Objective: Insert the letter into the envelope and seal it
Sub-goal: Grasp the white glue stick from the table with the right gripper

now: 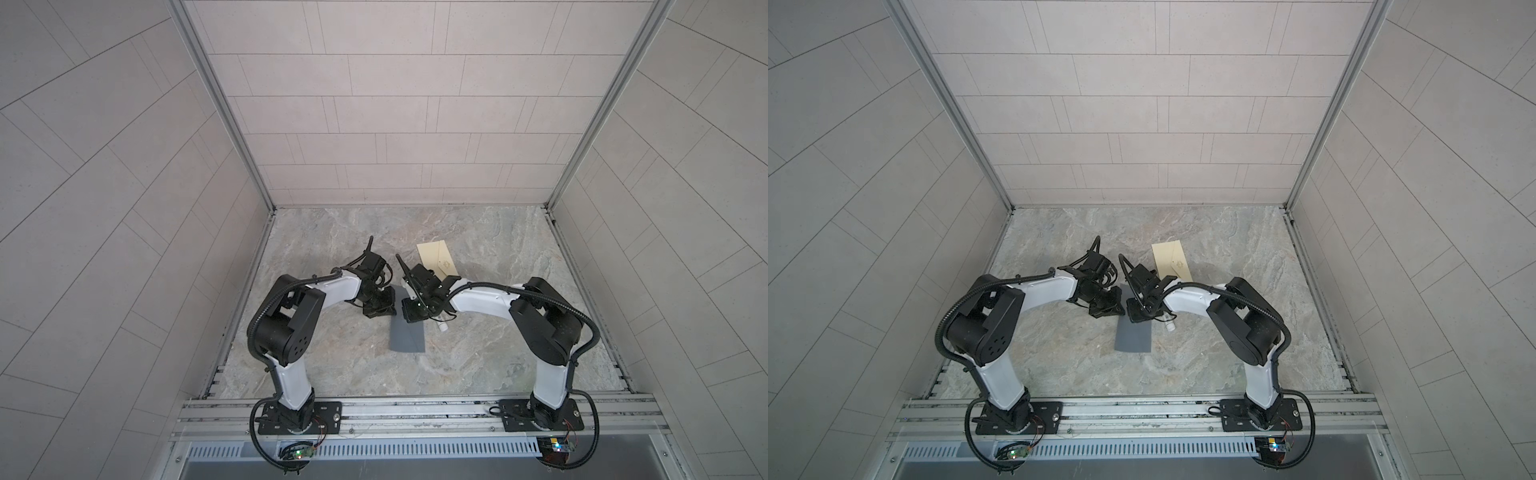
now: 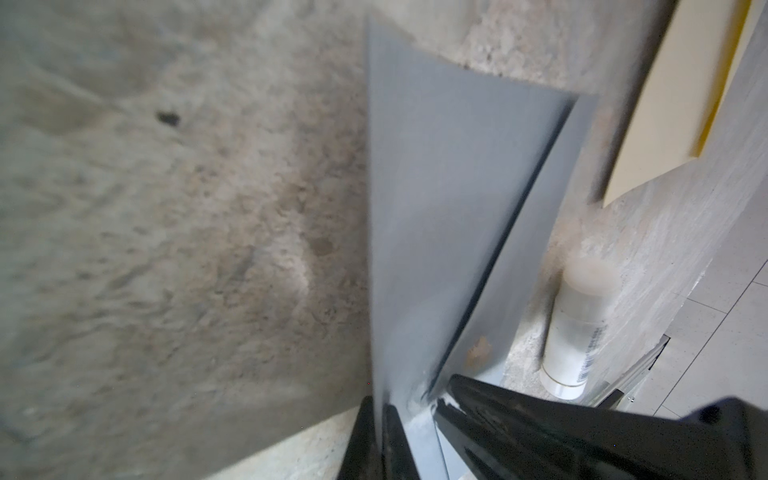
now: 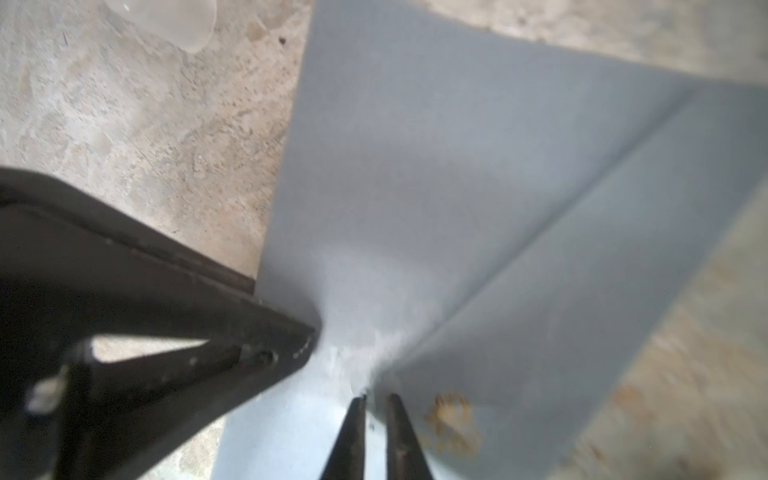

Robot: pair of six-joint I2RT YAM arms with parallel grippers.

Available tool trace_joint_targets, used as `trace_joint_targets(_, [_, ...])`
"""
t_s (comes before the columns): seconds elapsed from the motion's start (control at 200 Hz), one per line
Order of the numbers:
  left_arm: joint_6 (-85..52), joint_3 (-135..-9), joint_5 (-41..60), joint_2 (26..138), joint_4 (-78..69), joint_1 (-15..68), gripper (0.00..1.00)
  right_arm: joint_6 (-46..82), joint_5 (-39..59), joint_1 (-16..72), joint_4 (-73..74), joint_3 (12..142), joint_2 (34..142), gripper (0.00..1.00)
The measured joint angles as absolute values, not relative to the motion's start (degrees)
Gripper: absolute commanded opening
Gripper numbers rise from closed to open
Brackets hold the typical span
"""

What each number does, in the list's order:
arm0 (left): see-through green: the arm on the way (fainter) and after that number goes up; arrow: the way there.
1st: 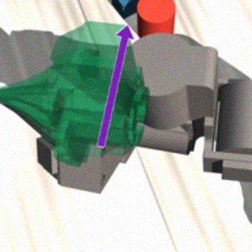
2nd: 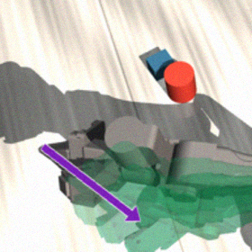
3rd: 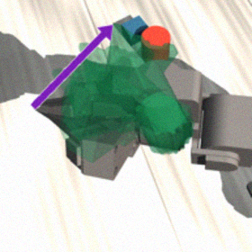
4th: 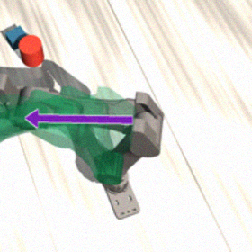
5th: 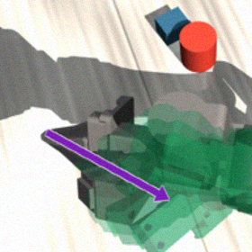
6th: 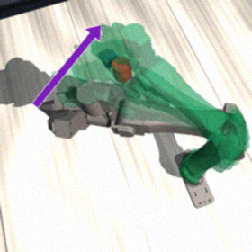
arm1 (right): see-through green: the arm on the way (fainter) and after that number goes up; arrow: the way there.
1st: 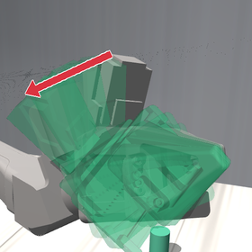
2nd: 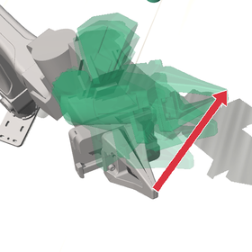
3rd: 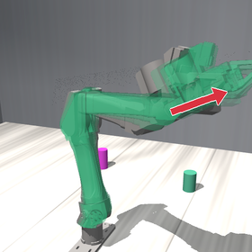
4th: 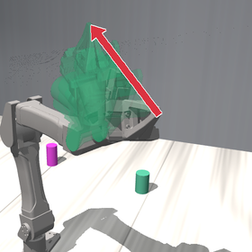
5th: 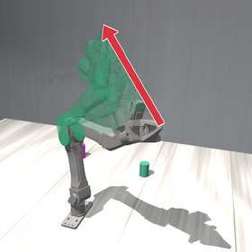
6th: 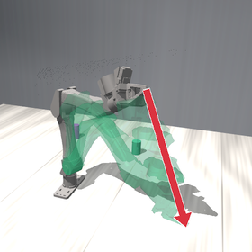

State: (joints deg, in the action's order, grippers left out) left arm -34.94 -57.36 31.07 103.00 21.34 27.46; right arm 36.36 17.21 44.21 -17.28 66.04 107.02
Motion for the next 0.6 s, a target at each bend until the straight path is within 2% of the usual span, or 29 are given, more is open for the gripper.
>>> trace_joint_targets(0.065, [-34.94, -57.93, 31.18, 102.76, 21.34, 27.53, 0.00, 36.38, 15.55, 44.18, -17.56, 64.45, 103.35, 0.34])
trace_joint_targets(0.14, [-35.00, -58.96, 31.44, 102.43, 21.34, 27.55, 0.01, 36.49, 13.15, 43.64, -17.91, 63.33, 97.32, 0.40])
trace_joint_targets(0.27, [-34.98, -61.43, 31.92, 102.19, 21.28, 27.57, 0.13, 36.16, 9.67, 40.40, -17.82, 62.08, 87.81, 0.44])
trace_joint_targets(0.435, [-34.89, -64.45, 32.03, 102.08, 21.06, 27.55, 0.34, 36.21, 7.01, 35.16, -18.48, 56.58, 83.61, 0.45])
trace_joint_targets(0.6, [-34.87, -67.11, 31.79, 102.10, 20.73, 27.55, 0.59, 36.18, 7.11, 34.48, -21.28, 51.27, 84.16, 0.45])
